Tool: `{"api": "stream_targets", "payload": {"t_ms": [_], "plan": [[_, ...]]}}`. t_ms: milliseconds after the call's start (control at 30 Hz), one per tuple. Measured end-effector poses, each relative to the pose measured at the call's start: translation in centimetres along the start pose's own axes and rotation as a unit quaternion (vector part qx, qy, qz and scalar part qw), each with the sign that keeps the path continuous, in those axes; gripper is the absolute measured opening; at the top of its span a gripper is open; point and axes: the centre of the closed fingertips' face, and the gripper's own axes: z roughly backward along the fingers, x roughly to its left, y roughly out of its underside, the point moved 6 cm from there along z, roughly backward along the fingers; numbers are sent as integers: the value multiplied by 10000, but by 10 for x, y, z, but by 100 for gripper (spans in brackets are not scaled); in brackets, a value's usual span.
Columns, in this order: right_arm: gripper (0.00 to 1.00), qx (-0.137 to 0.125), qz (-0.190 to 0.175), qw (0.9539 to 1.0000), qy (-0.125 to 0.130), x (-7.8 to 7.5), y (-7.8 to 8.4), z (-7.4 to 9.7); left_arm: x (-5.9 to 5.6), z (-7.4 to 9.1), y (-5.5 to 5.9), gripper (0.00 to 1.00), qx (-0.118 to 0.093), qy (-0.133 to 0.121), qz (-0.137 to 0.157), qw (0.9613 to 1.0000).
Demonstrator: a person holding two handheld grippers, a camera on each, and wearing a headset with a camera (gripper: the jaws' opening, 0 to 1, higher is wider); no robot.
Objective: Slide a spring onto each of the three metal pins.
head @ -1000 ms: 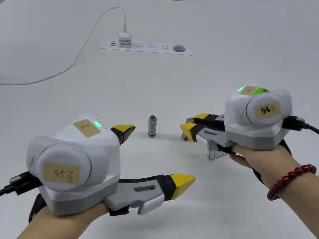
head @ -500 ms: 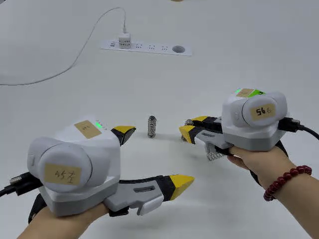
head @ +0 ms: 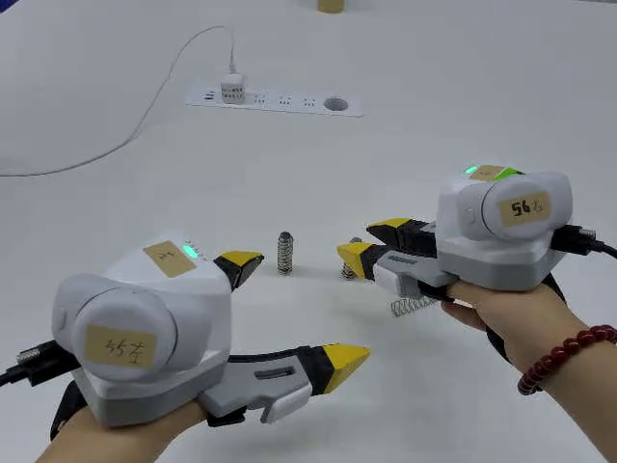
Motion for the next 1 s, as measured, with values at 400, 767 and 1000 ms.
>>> {"api": "stream_targets", "payload": {"t_ms": [400, 767, 1000], "plan": [[37, -142, -163, 9997, 141, -5, -9, 30, -9, -8, -3, 77, 29, 153, -219, 9996], [43, -273, -356, 9984, 342, -8, -9, 60, -15, -17, -3, 72, 77, 295, -442, 9986], [43, -275, -392, 9981, 387, -9, 0, 79, -18, -24, -1, 67, 180, 370, -565, 9976]]}}
